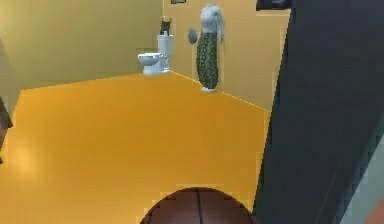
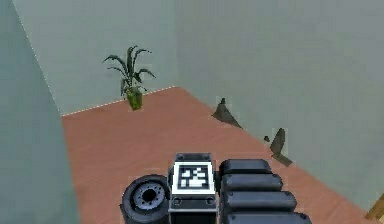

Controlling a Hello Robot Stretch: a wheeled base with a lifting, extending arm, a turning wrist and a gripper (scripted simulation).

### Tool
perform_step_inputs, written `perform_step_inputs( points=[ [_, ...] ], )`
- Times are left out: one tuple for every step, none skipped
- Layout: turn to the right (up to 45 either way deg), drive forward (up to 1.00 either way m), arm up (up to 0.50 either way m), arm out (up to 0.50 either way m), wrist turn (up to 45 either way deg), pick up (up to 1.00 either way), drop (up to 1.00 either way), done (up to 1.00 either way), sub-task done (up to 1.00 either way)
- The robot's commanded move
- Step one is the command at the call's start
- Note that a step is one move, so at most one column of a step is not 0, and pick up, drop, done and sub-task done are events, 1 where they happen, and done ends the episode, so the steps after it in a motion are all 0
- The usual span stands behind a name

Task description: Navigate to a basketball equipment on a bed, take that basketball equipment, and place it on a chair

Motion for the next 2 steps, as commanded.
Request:
perform_step_inputs(
  points=[
    [-45.0,0.00,0.00,0.00,0.0,0.00,0.00,0.00,0.00],
    [-45.0,0.00,0.00,0.00,0.0,0.00,0.00,0.00,0.00]
  ],
)
